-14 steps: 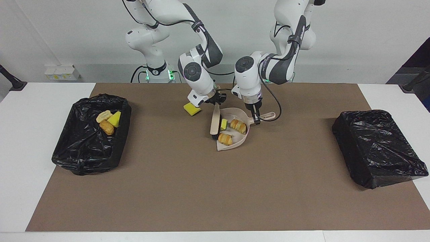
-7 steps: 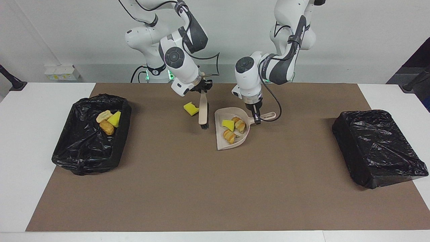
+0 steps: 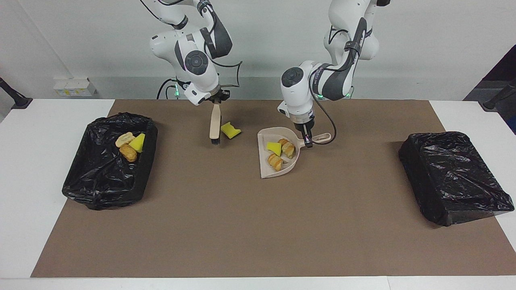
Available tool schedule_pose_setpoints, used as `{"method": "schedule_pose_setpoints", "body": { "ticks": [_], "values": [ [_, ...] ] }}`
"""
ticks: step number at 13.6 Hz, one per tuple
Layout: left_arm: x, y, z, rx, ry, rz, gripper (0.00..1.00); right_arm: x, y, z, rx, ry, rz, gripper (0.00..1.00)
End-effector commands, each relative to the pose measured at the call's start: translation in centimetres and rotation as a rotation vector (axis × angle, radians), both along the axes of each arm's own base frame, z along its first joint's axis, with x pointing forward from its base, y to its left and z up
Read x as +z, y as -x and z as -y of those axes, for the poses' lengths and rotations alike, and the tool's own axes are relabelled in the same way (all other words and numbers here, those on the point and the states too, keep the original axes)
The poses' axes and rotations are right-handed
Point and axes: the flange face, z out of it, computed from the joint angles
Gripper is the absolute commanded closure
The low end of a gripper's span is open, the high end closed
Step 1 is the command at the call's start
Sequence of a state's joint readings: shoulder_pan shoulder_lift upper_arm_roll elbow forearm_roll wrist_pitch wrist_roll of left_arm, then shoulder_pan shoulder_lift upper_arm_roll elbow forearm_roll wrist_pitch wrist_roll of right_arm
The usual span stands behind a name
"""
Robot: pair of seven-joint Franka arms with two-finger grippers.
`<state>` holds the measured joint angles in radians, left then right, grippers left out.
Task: Sweep and dump trash in bin
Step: 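Draw the brush back from the dustpan with the right gripper, then sweep the last yellow sponge into the dustpan with the right gripper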
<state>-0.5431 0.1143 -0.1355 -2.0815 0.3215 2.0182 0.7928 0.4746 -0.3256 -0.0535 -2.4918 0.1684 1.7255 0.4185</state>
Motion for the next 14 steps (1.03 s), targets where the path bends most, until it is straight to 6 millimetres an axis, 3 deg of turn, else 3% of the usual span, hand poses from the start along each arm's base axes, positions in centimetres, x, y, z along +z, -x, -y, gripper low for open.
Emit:
{"method": "schedule_pose_setpoints", "body": {
  "ticks": [1, 3, 5, 7, 9, 11, 13, 14],
  "values": [
    [0.3, 2.3, 0.4, -0.054, -0.030, -0.004, 1.00, -1.6, 1.9, 0.9, -0.077, 0.108, 0.020, 1.00],
    [0.2, 3.2, 0.7, -0.065, -0.035, -0.006, 1.00, -3.1, 2.6, 0.4, -0.091, 0.131, 0.014, 1.00],
    [0.2, 3.2, 0.6, -0.063, -0.035, -0.005, 1.00, -5.0, 3.2, -1.8, -0.094, 0.146, 0.029, 1.00],
    [0.2, 3.1, 0.5, -0.062, -0.035, -0.006, 1.00, -6.7, 2.8, -4.9, -0.120, 0.087, 0.054, 1.00],
    [0.2, 2.8, 0.4, -0.052, -0.023, 0.003, 1.00, -7.7, 1.0, -7.8, -0.072, 0.063, 0.040, 1.00],
    [0.1, 2.7, 0.4, -0.049, -0.021, 0.002, 1.00, -7.7, -0.7, -11.5, -0.051, -0.008, 0.031, 1.00],
    [0.1, 2.4, 0.1, -0.044, -0.016, 0.004, 1.00, -6.5, -2.4, -14.2, -0.031, -0.114, 0.037, 1.00],
    [0.0, 2.3, 0.0, -0.041, -0.014, 0.002, 1.00, -5.4, -2.8, -16.5, 0.001, -0.167, 0.046, 1.00]
  ]
}}
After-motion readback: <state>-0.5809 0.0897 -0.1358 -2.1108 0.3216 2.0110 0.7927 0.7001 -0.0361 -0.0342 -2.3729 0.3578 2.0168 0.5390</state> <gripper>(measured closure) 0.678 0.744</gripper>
